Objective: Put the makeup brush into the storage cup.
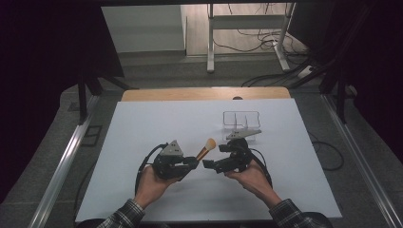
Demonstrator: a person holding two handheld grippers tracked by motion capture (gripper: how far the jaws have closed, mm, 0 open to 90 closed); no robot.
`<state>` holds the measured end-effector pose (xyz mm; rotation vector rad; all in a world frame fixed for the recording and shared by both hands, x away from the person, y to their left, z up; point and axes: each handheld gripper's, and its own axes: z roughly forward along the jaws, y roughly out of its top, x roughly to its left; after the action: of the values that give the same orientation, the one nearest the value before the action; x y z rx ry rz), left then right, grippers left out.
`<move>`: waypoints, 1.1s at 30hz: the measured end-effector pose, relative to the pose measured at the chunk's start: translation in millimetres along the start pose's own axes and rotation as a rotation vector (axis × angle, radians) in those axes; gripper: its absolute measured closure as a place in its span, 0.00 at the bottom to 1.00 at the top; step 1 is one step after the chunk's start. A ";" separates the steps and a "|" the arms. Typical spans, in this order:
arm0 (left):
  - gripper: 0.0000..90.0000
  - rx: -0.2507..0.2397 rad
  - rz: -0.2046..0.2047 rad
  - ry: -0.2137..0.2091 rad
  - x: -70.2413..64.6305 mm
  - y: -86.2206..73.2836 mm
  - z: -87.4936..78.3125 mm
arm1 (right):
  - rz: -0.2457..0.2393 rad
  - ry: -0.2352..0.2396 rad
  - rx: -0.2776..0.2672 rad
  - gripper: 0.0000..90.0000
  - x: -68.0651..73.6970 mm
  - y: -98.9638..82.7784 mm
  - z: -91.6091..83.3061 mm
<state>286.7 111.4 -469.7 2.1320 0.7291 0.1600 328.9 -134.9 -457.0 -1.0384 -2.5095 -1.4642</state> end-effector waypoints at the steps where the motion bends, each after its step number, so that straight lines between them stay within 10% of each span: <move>1: 0.82 -0.001 0.002 0.000 -0.4 0.3 0.5 | 0.000 0.005 0.001 0.00 0.1 0.4 1.0; 15: 0.82 -0.012 0.024 -0.009 -6.4 6.8 8.1 | 0.022 0.024 0.004 0.08 1.0 4.8 7.3; 33: 0.82 -0.022 0.028 0.004 -10.7 10.0 11.6 | 0.110 0.063 -0.024 0.56 -5.5 6.9 3.7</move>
<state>286.5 92.9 -467.9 2.1216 0.6969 0.1860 338.1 -132.6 -455.8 -1.0968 -2.3575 -1.4753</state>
